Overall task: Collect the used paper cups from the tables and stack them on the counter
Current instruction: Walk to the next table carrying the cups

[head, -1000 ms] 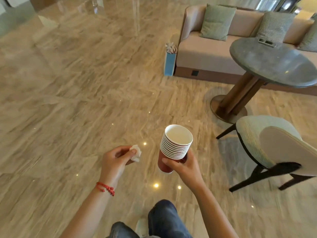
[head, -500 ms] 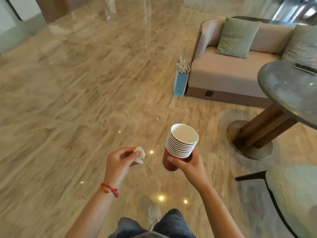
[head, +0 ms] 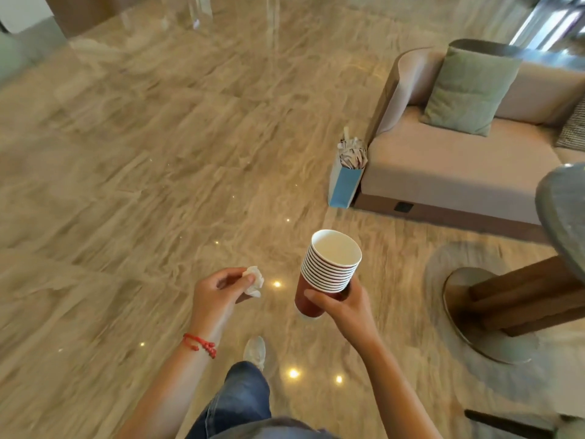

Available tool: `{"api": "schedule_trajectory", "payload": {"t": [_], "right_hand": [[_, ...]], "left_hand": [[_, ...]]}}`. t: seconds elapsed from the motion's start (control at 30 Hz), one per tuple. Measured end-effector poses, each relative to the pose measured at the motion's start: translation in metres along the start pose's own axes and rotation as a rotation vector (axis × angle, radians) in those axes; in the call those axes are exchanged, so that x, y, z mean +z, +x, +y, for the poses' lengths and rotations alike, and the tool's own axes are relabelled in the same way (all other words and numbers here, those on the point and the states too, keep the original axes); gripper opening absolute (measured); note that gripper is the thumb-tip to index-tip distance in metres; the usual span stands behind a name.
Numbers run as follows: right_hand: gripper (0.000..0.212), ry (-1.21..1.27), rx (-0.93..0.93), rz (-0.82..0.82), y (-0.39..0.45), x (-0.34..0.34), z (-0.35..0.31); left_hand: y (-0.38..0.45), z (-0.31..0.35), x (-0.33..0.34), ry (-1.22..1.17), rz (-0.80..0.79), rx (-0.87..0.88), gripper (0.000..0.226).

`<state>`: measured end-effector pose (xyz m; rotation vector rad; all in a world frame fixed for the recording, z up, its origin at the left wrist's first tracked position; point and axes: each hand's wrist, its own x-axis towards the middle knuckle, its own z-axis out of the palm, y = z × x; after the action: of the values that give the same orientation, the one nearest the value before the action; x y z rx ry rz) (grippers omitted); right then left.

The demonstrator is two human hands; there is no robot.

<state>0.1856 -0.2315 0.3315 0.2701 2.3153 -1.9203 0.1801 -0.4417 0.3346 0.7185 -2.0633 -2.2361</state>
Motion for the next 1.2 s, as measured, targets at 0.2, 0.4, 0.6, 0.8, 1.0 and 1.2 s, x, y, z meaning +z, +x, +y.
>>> {"api": "schedule_trajectory", "payload": {"t": [0.2,0.4,0.6,0.8,1.0,1.2], "right_hand": [[0.055,0.018,-0.012,-0.001,0.138,0.026,-0.058],[0.053,0.049,0.029,0.039,0.255,0.023,-0.079],[0.052,0.077,0.033,0.058,0.408,0.005,-0.088],[0.054,0.077,-0.003,0.028,0.562,-0.022,-0.131],[0.056,0.058,-0.021,0.027,0.693,-0.033,-0.165],[0.054,0.058,0.017,0.066,0.832,-0.033,-0.177]], "left_hand": [[0.146,0.066,0.028,0.011,-0.028,0.008,0.009],[0.263,0.098,0.081,0.013,-0.062,-0.051,0.009],[0.391,0.124,0.156,0.053,-0.091,-0.035,0.009],[0.506,0.182,0.243,0.046,-0.125,-0.009,0.011],[0.618,0.22,0.296,0.034,-0.119,-0.008,0.013],[0.759,0.252,0.348,0.04,-0.12,-0.013,0.015]]}}
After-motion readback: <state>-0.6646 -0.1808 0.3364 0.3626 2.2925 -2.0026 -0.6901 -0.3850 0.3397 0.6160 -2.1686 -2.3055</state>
